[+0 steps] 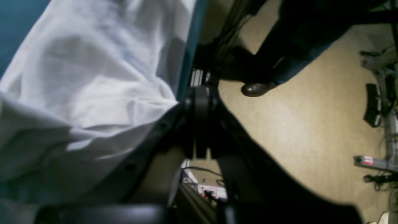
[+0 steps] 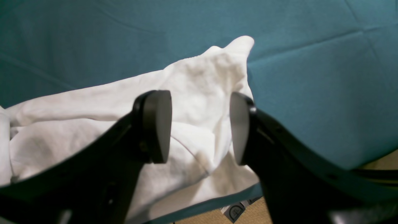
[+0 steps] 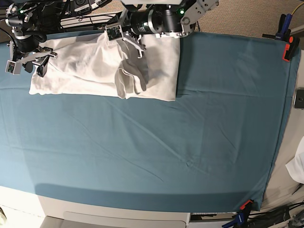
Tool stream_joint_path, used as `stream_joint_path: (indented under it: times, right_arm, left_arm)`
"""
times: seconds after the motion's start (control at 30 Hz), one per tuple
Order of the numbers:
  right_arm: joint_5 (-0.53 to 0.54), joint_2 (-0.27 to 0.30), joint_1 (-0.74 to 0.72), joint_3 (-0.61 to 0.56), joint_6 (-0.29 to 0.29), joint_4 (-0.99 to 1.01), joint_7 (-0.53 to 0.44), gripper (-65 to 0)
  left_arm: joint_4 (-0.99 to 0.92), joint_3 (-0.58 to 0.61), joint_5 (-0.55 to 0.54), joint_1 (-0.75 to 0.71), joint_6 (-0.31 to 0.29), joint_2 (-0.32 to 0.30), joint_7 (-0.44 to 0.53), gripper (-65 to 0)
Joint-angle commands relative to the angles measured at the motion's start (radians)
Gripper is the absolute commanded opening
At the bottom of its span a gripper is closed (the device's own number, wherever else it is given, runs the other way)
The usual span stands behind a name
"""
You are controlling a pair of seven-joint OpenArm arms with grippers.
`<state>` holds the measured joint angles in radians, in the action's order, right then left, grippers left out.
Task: Fold the T-shirt properly
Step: 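Press the folded end flat with the left gripper and release it, then grasp the strip end near the right gripper with the right gripper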
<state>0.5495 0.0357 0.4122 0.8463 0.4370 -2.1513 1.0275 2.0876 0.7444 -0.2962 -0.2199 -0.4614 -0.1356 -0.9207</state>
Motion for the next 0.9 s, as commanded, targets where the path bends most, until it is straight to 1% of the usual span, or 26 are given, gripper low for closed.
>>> stream_joint_path:
  times: [0.0,0.07,0.13,0.23,0.27,0.3,0.37,0.43,0.5,0.67,0.7,0.73,0.77,0.8,0.87]
  right_arm:
    - [0.011,0.014,0.001,0.005,0.0,-0.013,-0.029,-35.0]
    - [0.011,0.014,0.001,0.005,0.0,-0.013,-0.029,-35.0]
    - [0.01,0.014,0.001,0.005,0.0,-0.013,-0.029,-34.9]
    - [0.011,0.014,0.001,0.005,0.0,-0.013,-0.03,-35.0]
    - [0.011,0.014,0.001,0.005,0.0,-0.013,-0.03,-35.0]
    - [0.011,0.014,0.0,0.005,0.0,-0.013,-0.031,-35.0]
    - [0.011,0.014,0.0,0.005,0.0,-0.013,-0.033,-35.0]
    - [0.011,0.014,0.0,0.005,0.0,-0.013,-0.033,-35.0]
    - [0.011,0.014,0.0,0.005,0.0,-0.013,-0.033,-34.9]
    - [0.011,0.014,0.001,0.005,0.0,-0.013,-0.033,-34.9]
    - [0.011,0.014,0.001,0.005,0.0,-0.013,-0.033,-34.9]
    - [0.011,0.014,0.001,0.005,0.0,-0.013,-0.033,-34.9]
    - [0.011,0.014,0.001,0.005,0.0,-0.013,-0.033,-34.9]
    - [0.011,0.014,0.001,0.005,0.0,-0.013,-0.033,-35.0]
    - [0.011,0.014,0.001,0.005,0.0,-0.013,-0.033,-35.0]
  left_arm:
    - [0.024,-0.018,0.005,0.008,0.024,0.008,0.02,-65.0]
    - [0.031,-0.068,0.099,0.016,0.135,0.007,0.016,-65.0]
    - [0.031,-0.122,0.225,0.029,0.236,0.005,-0.001,-65.0]
    - [0.031,-0.197,0.363,0.04,0.344,-0.013,-0.005,-65.0]
    - [0.028,-0.22,0.381,0.04,0.367,-0.018,-0.003,-65.0]
    - [0.021,-0.239,0.381,0.04,0.375,-0.021,-0.001,-65.0]
    - [-0.002,-0.258,0.356,0.039,0.375,-0.023,0.006,-65.0]
    - [-0.039,-0.253,0.334,0.04,0.375,-0.021,0.033,-65.0]
    - [-0.082,-0.238,0.334,0.041,0.375,-0.008,0.066,-65.0]
    - [-0.135,-0.164,0.334,0.087,0.375,0.054,0.087,-65.0]
    - [-0.137,-0.141,0.333,0.1,0.375,0.068,0.103,-65.0]
    - [-0.138,-0.116,0.32,0.11,0.361,0.08,0.129,-65.0]
    - [-0.138,-0.094,0.286,0.121,0.325,0.092,0.158,-65.0]
    - [-0.138,-0.075,0.241,0.132,0.267,0.103,0.186,-65.0]
    - [-0.138,-0.049,0.151,0.153,0.125,0.135,0.207,-65.0]
